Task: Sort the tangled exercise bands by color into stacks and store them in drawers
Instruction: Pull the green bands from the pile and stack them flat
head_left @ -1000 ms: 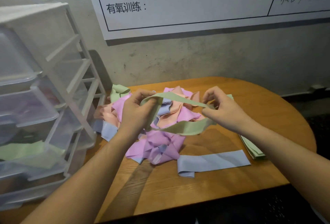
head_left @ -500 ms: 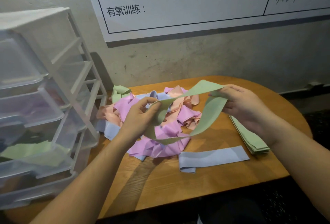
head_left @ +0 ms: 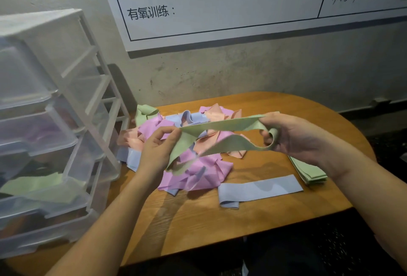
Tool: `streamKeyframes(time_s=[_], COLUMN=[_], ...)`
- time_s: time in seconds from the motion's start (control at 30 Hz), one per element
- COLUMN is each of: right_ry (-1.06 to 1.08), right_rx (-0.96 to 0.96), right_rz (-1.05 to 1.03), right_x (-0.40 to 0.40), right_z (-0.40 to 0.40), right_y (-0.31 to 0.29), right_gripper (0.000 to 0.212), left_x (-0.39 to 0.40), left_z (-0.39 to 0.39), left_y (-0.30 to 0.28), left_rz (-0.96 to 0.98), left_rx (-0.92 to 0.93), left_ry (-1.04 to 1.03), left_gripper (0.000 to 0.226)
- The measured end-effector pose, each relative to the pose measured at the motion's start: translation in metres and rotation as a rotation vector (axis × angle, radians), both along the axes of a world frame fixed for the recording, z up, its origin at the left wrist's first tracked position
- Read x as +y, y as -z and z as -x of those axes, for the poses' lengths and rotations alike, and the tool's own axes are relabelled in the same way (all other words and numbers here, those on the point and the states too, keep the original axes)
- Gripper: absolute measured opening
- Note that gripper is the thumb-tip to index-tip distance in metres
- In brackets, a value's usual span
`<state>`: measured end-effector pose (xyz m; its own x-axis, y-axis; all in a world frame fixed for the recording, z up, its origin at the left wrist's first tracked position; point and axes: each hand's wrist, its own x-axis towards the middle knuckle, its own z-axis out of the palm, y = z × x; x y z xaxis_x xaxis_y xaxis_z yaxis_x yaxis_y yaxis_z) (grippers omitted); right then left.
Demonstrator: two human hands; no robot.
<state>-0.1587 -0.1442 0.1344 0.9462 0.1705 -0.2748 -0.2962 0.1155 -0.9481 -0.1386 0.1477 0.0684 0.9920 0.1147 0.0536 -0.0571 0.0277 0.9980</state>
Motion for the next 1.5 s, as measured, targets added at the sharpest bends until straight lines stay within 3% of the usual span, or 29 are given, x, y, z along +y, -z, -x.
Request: streamKeyframes(time_s=[0.13,0.27,0.37,0.47,0.6,0.77,0.83,1.0,1.13,1.3,1.43,1.5], right_ry=[-0.025,0.2,0.288,0.323,0.272,0.096,0.03,-0.036,0.004,0.241,0.253,0.266], right_rx=[-0.082,-0.275,-0.423,-0.546,-0.454,-0.234,-0.205,-0.219,-0.226,-0.332,-0.413,-0.486], right_rz=[0.227,0.643,0.714,0.755,0.54,0.051,-0.013,0.225,0.336,0.376,0.465,0.532], right_x=[-0.001,-0.002,-0.002,-0.003,-0.003,-0.003,0.0,0.007,0.01,0.005,0.005,0.006], right_z=[0.003,-0.003,-0.003,-0.001,0.0,0.007,0.009,0.011,0.01,-0.001,-0.002,-0.005], right_y=[0.004,0.02,0.023,0.022,0.015,0.003,0.001,0.0,0.004,0.009,0.009,0.01], right_gripper=[0.02,0.033,0.039,0.029,0.015,0.019,0.026,0.017,0.034,0.035,0.027,0.035], left_x=[-0.003,-0.003,-0.006,-0.006,0.0,-0.003,-0.005,-0.004,0.0,0.002,0.005,0.003], left_z=[0.003,0.001,0.004,0.011,0.018,0.016,0.014,0.008,0.002,0.006,0.004,0.004], left_y=[-0.001,0.008,0.014,0.018,0.024,0.035,0.04,0.051,0.056,0.062,0.07,0.072], left_rz=[-0.079,-0.234,-0.255,-0.244,-0.269,-0.29,-0.302,-0.359,-0.418,-0.395,-0.449,-0.483], left_rx=[-0.072,-0.118,-0.102,-0.049,-0.022,-0.036,-0.025,-0.044,-0.075,0.044,0.039,0.025], left_ry=[-0.07,-0.065,0.001,0.139,0.292,0.106,0.069,-0.093,-0.19,-0.037,0.019,0.042], left_gripper=[0.008,0.006,0.006,0.005,0.017,0.012,0.009,0.014,0.028,0.039,0.052,0.057])
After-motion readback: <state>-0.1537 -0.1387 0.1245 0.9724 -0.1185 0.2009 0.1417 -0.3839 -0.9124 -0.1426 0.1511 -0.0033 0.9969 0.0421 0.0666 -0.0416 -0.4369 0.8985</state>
